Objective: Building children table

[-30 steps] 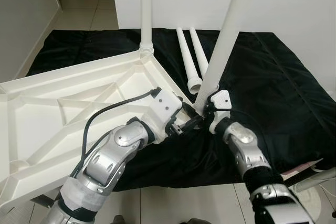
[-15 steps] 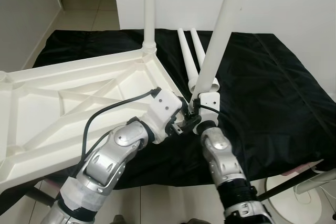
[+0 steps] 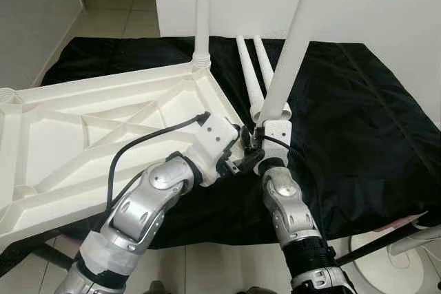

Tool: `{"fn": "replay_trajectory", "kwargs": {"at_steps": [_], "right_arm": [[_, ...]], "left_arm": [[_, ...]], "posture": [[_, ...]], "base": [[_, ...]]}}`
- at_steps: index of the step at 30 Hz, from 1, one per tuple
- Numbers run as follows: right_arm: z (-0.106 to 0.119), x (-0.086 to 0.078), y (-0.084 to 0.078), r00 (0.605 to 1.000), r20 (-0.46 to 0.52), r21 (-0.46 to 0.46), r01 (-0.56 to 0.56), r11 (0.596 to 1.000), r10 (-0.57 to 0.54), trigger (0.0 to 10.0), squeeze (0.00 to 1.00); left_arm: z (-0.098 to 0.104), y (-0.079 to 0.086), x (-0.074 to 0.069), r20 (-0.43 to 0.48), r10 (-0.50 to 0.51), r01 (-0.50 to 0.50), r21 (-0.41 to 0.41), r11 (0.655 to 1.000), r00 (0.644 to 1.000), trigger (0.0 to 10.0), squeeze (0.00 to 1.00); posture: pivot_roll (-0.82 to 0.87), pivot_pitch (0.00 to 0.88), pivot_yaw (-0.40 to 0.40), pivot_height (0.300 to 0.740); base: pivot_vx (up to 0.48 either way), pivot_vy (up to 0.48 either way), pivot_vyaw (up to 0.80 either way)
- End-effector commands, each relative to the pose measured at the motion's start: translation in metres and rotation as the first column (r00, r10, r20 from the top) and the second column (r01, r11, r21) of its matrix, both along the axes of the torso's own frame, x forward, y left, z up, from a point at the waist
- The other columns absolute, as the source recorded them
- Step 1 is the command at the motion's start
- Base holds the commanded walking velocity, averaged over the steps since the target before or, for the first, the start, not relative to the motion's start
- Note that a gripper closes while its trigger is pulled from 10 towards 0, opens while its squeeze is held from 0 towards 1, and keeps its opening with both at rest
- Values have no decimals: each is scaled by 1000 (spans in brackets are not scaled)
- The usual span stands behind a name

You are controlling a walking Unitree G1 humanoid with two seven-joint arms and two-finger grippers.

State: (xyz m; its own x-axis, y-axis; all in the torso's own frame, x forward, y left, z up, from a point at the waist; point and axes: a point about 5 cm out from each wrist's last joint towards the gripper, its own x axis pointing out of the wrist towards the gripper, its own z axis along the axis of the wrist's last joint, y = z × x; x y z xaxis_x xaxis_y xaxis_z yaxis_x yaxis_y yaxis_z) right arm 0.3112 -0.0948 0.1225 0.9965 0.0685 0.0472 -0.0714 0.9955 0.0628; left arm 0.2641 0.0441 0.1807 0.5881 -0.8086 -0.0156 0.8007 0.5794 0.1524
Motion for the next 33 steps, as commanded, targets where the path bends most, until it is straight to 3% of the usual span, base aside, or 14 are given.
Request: {"fn": "replay_trajectory", "kwargs": {"at_steps": [1,2,6,7,9,10,13,15,19,21,27,28,30,33], "right_arm": [[0,-3,1,1000,7,17,-20,1000,20,10000,949],[5,-6,0,995,39,60,-94,994,91,10000,1000],[6,-5,-8,993,50,25,-110,994,109,10000,1000],[7,-4,-14,991,57,17,-123,992,122,10000,843],[8,-3,-18,989,61,15,-133,991,132,10000,843],[10,-3,-21,978,72,-13,-194,981,194,10000,0],[11,-2,-24,962,78,-45,-257,965,260,10000,0],[14,1,-31,916,88,-135,-379,915,392,10000,0],[15,6,-35,885,75,-178,-441,879,460,10000,0],[17,13,-35,837,51,-204,-526,826,546,10000,0],[18,19,-33,797,17,-234,-583,778,603,10000,0],[17,21,-32,785,2,-235,-602,763,620,7569,0],[13,26,-34,758,-48,-243,-641,729,651,4627,0],[10,28,-37,747,-77,-243,-657,714,661,3882,0]], "left_arm": [[2,-1,2,7,2,-2,4,1000,1000,10000,0],[2,-1,1,7,2,-2,3,1000,1000,10000,0],[1,0,1,6,4,-4,2,1000,1000,10000,0],[1,0,1,5,5,-6,4,1000,1000,10000,0],[1,0,1,5,7,-7,5,1000,1000,10000,0],[0,1,0,2,4,-4,9,1000,1000,10000,0],[-2,2,-2,-5,-5,5,13,1000,1000,10000,0],[-5,4,-8,-18,-57,58,25,998,998,10000,0],[-8,5,-11,-33,-95,96,36,995,995,10000,0],[-12,6,-15,-45,-129,131,61,989,991,10000,0],[-13,6,-16,-54,-134,137,67,988,990,10000,0],[-13,6,-16,-56,-129,133,67,989,990,10000,0],[-12,5,-15,-47,-101,104,58,993,994,10000,0],[-11,3,-14,-42,-88,90,51,995,995,10000,0]], "posture": [[-64,0,-13,740],[-61,0,-16,740],[-59,0,-20,740],[-57,0,-21,740],[-58,0,-21,740],[-59,0,-20,740],[-61,0,-18,740],[-63,0,-16,740],[-60,0,-11,740],[-56,0,-15,740],[-45,0,-21,740],[-45,0,-21,740],[-30,0,-32,740],[-30,0,-34,740]], "base": [[0,0,0],[0,0,0],[0,0,0],[0,0,0],[0,0,0],[0,0,0],[0,0,0],[0,0,0],[0,0,0],[0,0,0],[0,0,0],[0,0,0],[0,0,0],[0,0,0]]}}
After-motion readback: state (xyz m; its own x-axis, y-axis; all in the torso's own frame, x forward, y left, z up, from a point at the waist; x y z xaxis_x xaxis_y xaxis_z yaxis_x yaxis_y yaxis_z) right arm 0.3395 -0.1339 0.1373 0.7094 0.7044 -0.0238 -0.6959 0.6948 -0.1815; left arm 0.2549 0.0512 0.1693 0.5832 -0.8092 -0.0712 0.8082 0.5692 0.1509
